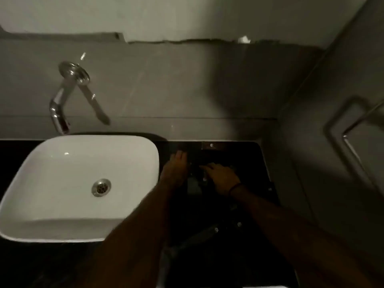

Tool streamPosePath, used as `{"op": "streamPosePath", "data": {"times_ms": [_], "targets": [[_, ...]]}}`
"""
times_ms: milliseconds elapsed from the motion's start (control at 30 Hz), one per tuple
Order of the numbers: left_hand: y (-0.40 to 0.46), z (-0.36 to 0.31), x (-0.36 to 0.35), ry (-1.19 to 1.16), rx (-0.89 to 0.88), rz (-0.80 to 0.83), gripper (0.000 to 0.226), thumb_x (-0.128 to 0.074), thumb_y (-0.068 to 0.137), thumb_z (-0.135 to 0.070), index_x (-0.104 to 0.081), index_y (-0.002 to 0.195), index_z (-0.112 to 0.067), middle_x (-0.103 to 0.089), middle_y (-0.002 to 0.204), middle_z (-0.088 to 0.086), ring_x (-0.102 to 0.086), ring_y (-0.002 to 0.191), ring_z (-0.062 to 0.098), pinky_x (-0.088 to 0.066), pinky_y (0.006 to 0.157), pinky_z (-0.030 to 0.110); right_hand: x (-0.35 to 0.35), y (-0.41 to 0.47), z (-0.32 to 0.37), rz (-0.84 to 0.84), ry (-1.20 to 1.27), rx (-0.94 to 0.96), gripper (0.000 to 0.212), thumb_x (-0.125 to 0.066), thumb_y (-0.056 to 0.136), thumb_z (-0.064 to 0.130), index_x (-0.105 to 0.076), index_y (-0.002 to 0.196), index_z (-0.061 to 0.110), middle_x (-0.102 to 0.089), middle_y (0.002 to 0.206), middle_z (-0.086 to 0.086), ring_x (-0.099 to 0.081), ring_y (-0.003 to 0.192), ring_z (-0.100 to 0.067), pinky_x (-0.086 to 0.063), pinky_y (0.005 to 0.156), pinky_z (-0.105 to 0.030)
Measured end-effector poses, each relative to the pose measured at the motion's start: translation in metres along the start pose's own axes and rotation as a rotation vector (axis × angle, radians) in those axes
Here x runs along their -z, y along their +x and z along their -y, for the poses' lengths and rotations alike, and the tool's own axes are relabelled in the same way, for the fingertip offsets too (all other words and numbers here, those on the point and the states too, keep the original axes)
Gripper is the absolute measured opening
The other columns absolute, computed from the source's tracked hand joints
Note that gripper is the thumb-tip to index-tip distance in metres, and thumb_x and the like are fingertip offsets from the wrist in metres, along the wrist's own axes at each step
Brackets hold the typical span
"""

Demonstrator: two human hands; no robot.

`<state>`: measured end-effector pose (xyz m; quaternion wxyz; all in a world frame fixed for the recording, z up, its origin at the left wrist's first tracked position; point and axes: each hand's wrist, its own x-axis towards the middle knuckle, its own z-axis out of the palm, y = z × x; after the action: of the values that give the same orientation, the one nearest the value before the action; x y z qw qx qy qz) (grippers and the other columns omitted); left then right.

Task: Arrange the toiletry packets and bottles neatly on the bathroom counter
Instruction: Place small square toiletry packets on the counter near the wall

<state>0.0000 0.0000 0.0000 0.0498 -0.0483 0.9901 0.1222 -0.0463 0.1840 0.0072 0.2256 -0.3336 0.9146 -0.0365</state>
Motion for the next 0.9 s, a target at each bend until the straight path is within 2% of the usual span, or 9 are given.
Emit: {"op": "streamPosePath", "data": {"times_ms": [67,133,267,367,500,667,800,900], "targets": [[0.010,0.003,-0.022,-0.057,0.029,0.149,0.063,-0.062,0.091,-0.015,-0.034,0.147,-0.005,-0.036,0.152,0.016,-0.042,0.133,0.039,-0.047,0.101,0.048,-0.014,0.018,-0.007,0.114,-0.035,-0.003,0.060,-0.056,0.091,0.045,-0.035,0.144,0.029,-0.039,0.148,-0.015,-0.043,0.130,-0.040,-0.043,0.103,-0.056],[0.013,0.008,-0.039,-0.049,0.050,0.205,0.068,-0.065,0.090,-0.018,-0.032,0.149,-0.009,-0.033,0.155,0.015,-0.038,0.136,0.038,-0.043,0.105,0.050,-0.022,0.027,-0.013,0.179,-0.052,-0.007,0.058,-0.060,0.089,0.043,-0.040,0.141,0.029,-0.034,0.148,-0.016,-0.038,0.132,-0.041,-0.041,0.104,-0.058],[0.025,0.009,-0.053,-0.022,0.074,0.188,0.056,-0.066,0.089,-0.024,-0.045,0.139,-0.010,-0.042,0.145,0.014,-0.044,0.128,0.037,-0.048,0.095,0.048,-0.020,0.047,-0.028,0.086,0.080,-0.048,0.052,-0.069,0.079,0.035,-0.054,0.126,0.018,-0.048,0.130,-0.019,-0.050,0.119,-0.040,-0.050,0.096,-0.049],[0.037,0.009,-0.052,-0.045,0.084,0.212,0.050,-0.069,0.086,-0.024,-0.052,0.130,-0.010,-0.045,0.139,0.013,-0.044,0.124,0.037,-0.049,0.091,0.048,-0.016,0.058,-0.039,0.041,0.141,-0.145,0.057,-0.072,0.076,0.034,-0.054,0.126,0.015,-0.050,0.131,-0.018,-0.052,0.119,-0.040,-0.050,0.094,-0.048],[0.043,0.012,-0.054,-0.065,0.107,0.261,0.059,-0.075,0.079,-0.026,-0.051,0.132,-0.015,-0.041,0.142,0.011,-0.040,0.127,0.037,-0.048,0.095,0.055,-0.019,0.069,-0.043,0.033,0.186,-0.181,0.064,-0.075,0.073,0.035,-0.053,0.130,0.016,-0.049,0.133,-0.016,-0.052,0.121,-0.038,-0.051,0.099,-0.048],[0.044,0.013,-0.059,-0.042,0.108,0.243,0.064,-0.077,0.075,-0.030,-0.049,0.132,-0.019,-0.040,0.141,0.009,-0.039,0.129,0.037,-0.047,0.096,0.060,-0.026,0.074,-0.045,0.002,0.211,-0.198,0.061,-0.075,0.073,0.034,-0.054,0.129,0.019,-0.049,0.134,-0.015,-0.051,0.121,-0.037,-0.051,0.098,-0.049],[0.046,0.011,-0.056,-0.028,0.125,0.274,0.074,-0.078,0.075,-0.033,-0.043,0.138,-0.018,-0.038,0.145,0.010,-0.036,0.132,0.036,-0.043,0.102,0.060,-0.028,0.071,-0.046,0.020,0.209,-0.215,0.076,-0.083,0.065,0.038,-0.050,0.132,0.022,-0.044,0.139,-0.014,-0.048,0.125,-0.037,-0.048,0.098,-0.050],[0.037,0.003,-0.051,0.021,0.129,0.126,0.077,-0.075,0.074,-0.033,-0.039,0.139,-0.013,-0.040,0.141,0.014,-0.040,0.128,0.037,-0.041,0.097,0.054,-0.029,0.056,-0.051,-0.052,0.210,-0.220,0.080,-0.081,0.064,0.044,-0.047,0.134,0.024,-0.046,0.137,-0.012,-0.048,0.123,-0.035,-0.047,0.098,-0.050]]}}
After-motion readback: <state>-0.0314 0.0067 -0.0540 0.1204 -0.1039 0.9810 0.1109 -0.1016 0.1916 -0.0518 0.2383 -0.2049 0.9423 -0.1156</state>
